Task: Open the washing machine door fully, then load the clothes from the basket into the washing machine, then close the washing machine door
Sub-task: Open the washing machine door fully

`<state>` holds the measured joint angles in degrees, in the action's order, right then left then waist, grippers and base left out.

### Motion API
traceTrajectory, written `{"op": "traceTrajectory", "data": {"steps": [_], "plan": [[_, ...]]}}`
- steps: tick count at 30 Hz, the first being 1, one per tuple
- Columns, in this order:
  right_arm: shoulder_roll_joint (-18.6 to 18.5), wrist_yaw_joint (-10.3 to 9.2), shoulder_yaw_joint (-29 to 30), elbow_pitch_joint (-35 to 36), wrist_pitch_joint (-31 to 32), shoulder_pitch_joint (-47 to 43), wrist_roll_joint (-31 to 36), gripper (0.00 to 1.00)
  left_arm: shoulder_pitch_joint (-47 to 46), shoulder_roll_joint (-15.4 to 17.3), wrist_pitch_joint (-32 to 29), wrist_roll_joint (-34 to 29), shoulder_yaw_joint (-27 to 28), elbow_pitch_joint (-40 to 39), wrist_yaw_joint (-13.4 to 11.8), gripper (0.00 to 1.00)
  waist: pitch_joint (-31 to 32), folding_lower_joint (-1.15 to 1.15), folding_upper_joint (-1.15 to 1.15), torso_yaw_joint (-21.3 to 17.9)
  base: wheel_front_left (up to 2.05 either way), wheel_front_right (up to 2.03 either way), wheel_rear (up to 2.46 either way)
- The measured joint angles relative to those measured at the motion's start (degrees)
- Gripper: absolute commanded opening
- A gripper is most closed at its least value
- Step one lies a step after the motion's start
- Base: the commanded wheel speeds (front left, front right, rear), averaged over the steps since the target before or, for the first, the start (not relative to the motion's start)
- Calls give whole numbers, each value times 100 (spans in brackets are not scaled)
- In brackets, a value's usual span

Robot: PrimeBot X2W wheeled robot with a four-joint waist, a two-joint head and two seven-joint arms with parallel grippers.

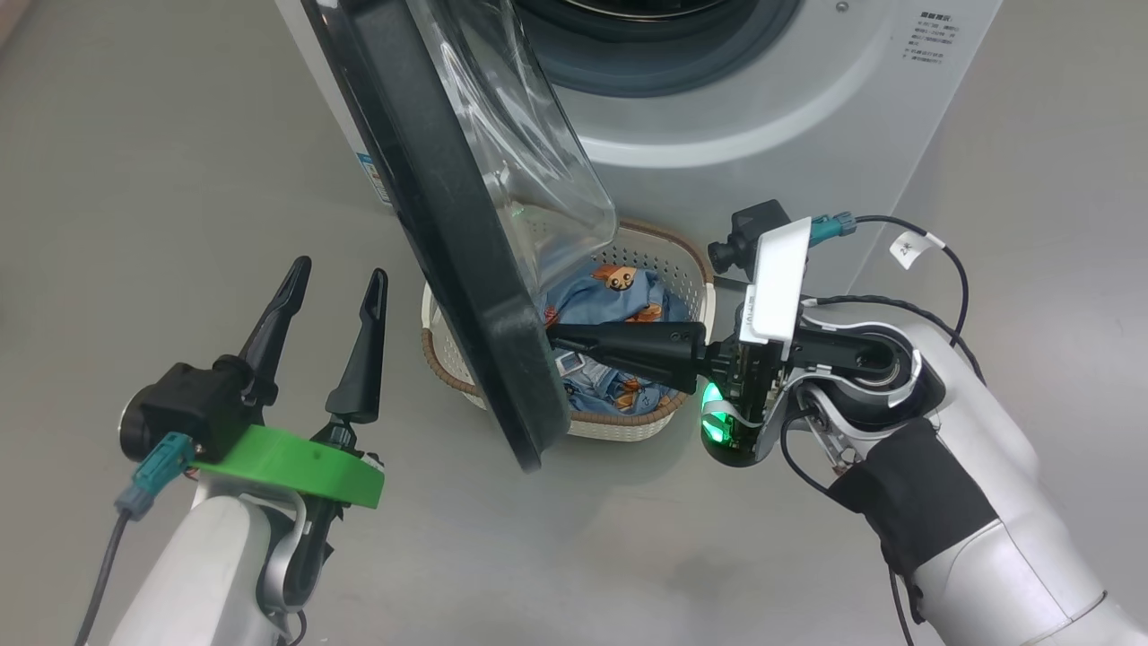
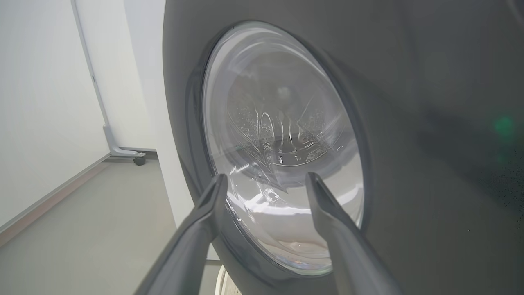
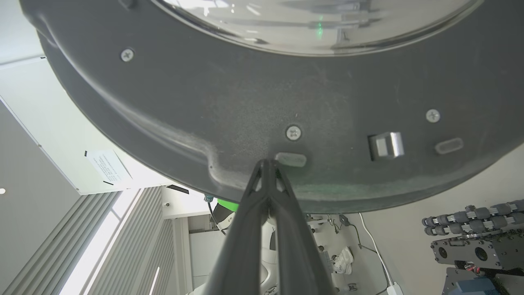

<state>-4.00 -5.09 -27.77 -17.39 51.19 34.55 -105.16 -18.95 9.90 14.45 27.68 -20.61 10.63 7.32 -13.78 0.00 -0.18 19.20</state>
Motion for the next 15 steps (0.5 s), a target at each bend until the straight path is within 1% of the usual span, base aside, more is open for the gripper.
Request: {"op": "traceTrajectory", "data": {"steps": [5, 12, 15], "plan": [[10, 0, -288, 46, -242, -24, -125, 0, 87, 11, 0, 0, 26, 5, 0, 100, 23, 0, 0, 33, 0, 0, 0], [-10, 2, -465, 36, -660, -104, -230, 0, 88, 11, 0, 1, 52, 7, -1, 100, 22, 0, 0, 62, 0, 0, 0], [-7, 51, -508, 35, -799, -104, -232, 0, 91, 11, 0, 1, 108, 15, -1, 100, 27, 0, 0, 63, 0, 0, 0]]}}
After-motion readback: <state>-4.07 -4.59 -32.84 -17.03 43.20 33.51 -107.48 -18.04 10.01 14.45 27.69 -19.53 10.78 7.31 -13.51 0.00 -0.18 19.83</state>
